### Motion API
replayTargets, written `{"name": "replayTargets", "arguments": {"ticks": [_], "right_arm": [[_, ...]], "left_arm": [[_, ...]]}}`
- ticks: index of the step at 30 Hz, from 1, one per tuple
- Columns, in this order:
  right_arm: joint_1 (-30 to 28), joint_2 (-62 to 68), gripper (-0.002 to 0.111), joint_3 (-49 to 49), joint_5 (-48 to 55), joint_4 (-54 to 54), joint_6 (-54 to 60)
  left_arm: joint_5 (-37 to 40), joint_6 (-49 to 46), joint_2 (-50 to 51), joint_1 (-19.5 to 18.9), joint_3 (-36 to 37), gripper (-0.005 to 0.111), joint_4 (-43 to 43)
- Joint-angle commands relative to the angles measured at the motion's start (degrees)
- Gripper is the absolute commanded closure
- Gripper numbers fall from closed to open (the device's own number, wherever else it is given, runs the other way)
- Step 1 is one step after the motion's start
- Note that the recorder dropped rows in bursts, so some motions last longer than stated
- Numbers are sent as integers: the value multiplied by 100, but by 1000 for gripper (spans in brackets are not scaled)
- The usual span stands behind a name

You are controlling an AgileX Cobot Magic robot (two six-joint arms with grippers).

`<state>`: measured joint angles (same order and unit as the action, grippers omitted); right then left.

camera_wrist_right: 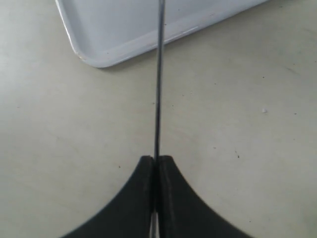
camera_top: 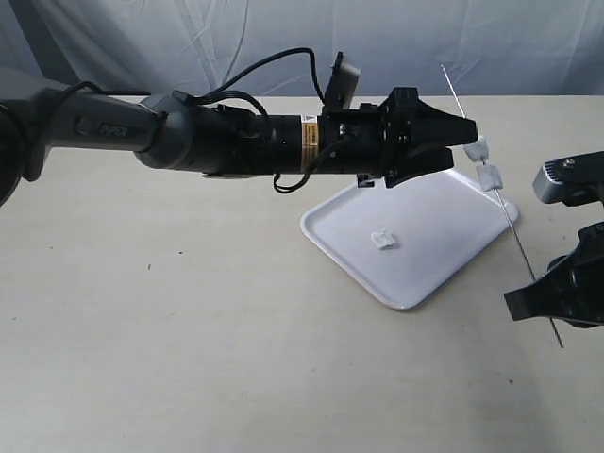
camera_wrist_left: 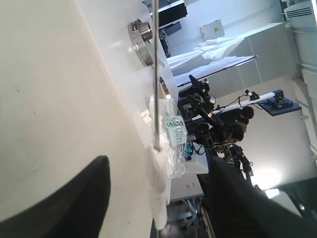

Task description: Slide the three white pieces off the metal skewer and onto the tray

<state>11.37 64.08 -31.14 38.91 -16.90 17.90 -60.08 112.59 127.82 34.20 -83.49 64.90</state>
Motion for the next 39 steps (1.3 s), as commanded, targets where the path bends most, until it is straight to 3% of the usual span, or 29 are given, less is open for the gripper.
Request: {"name": "replayTargets", "arguments": {"ticks": [1, 15, 20, 27, 30, 35, 39], "right_arm": [[2, 12, 109, -31, -72, -61, 23], [2, 12, 109, -31, -4, -25, 52], [2, 12, 109, -31, -4, -25, 52], [2, 12, 109, -31, -4, -11, 52], [2, 12, 109, -31, -39, -13, 52], [2, 12, 109, -5, -14, -13, 52], [2, 12, 109, 162, 187, -5, 52]], "left_arm": [[66, -188, -48, 139, -19, 53, -159], [344, -225, -16, 294, -96, 54, -239], [375, -225, -16, 294, -96, 83, -224], [389, -225, -16, 294, -96, 87, -224], [389, -225, -16, 294, -96, 106, -200], [389, -242, -16, 294, -96, 107, -448], [310, -350, -16, 72, -218, 107, -1018]]}}
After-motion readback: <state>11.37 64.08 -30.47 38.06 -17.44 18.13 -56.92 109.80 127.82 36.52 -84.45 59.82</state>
